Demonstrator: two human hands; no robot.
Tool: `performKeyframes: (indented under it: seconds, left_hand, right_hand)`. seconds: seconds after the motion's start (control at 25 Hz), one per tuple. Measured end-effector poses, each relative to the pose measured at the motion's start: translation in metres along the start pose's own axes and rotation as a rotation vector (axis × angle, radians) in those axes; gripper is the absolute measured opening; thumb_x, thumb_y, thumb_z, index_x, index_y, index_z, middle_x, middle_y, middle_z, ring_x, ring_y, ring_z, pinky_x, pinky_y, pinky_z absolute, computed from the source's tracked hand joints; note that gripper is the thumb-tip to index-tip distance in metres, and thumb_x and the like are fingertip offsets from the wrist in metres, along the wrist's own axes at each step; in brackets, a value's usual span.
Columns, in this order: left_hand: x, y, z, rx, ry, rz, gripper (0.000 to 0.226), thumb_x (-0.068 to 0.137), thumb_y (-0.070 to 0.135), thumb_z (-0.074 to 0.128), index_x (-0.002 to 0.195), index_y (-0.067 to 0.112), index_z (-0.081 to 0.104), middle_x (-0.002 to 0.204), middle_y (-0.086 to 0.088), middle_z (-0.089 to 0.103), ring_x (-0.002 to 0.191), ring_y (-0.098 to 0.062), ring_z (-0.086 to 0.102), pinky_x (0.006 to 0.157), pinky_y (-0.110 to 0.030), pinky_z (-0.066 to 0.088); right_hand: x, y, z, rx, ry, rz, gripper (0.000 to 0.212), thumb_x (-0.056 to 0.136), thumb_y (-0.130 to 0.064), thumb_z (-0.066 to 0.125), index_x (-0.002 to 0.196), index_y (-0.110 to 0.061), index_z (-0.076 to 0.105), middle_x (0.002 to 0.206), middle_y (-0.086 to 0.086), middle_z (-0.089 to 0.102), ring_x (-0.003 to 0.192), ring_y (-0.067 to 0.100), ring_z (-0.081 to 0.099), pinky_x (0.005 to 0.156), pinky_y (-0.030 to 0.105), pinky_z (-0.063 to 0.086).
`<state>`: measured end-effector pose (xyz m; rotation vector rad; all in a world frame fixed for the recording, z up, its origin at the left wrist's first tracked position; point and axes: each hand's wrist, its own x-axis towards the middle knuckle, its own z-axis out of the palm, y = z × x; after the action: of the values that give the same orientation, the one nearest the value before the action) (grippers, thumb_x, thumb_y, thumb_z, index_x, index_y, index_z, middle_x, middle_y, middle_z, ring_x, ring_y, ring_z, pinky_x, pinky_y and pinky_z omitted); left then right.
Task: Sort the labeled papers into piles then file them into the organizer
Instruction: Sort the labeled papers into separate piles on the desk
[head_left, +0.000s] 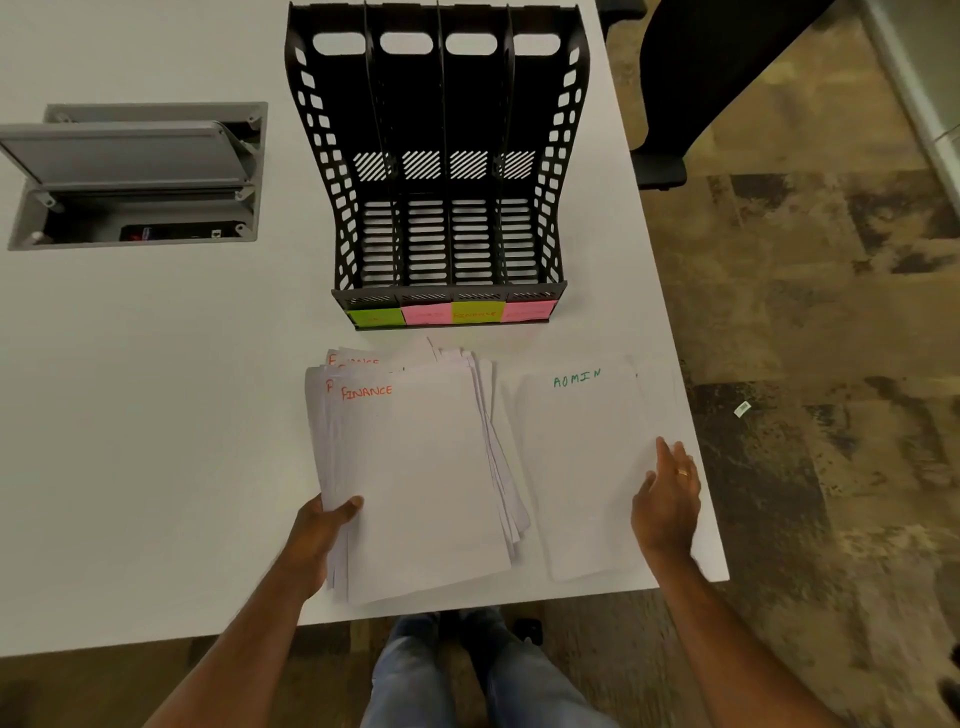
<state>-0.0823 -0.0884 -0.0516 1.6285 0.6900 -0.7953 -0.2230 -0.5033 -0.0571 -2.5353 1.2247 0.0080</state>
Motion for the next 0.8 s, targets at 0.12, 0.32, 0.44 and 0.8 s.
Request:
performKeyframes:
  seconds: [0.12, 0.32, 0.44, 0.8]
  left_hand:
    - [-0.003, 0.002, 0.000, -0.018, -0.006, 0.000, 0.053, 0.092, 0.025, 0.069, 0.138, 0.006, 0.050, 0.131, -0.016, 0.061, 0.119, -0.041, 0.055, 0.108, -0.061, 0.041]
    - [-0.012, 0.004, -0.010, -0.066, -0.032, -0.035, 0.047, 0.092, 0.023, 0.069, 0.133, 0.004, 0.053, 0.127, -0.020, 0.064, 0.116, -0.042, 0.058, 0.106, -0.061, 0.044]
    - [-0.017, 0.002, -0.023, -0.103, -0.053, -0.044, 0.043, 0.092, 0.022, 0.069, 0.129, 0.005, 0.055, 0.123, -0.019, 0.065, 0.111, -0.040, 0.061, 0.101, -0.057, 0.048]
    - [0.001, 0.018, -0.086, -0.105, -0.200, -0.060, 0.050, 0.078, 0.039, 0.076, 0.119, 0.014, 0.064, 0.105, -0.006, 0.078, 0.101, -0.029, 0.072, 0.076, -0.035, 0.057]
  right_hand:
    - [0.005, -0.015, -0.005, 0.005, 0.055, 0.010, 0.045, 0.097, -0.007, 0.057, 0.141, -0.013, 0.052, 0.149, 0.014, 0.048, 0.137, 0.036, 0.043, 0.105, 0.057, 0.042]
    - [-0.042, -0.102, -0.005, 0.537, -0.114, -0.242, 0.019, 0.099, -0.020, 0.059, 0.118, -0.024, 0.061, 0.117, 0.000, 0.059, 0.106, 0.019, 0.061, 0.087, 0.039, 0.057]
    - [-0.084, -0.156, 0.015, 0.436, -0.428, -0.178, 0.043, 0.090, -0.049, 0.066, 0.124, -0.025, 0.055, 0.118, -0.007, 0.052, 0.107, 0.013, 0.056, 0.084, 0.038, 0.054]
    - [-0.116, -0.203, 0.051, 0.559, -0.462, 0.145, 0.028, 0.087, -0.032, 0.075, 0.103, -0.015, 0.060, 0.095, -0.005, 0.065, 0.085, 0.013, 0.063, 0.063, 0.015, 0.043]
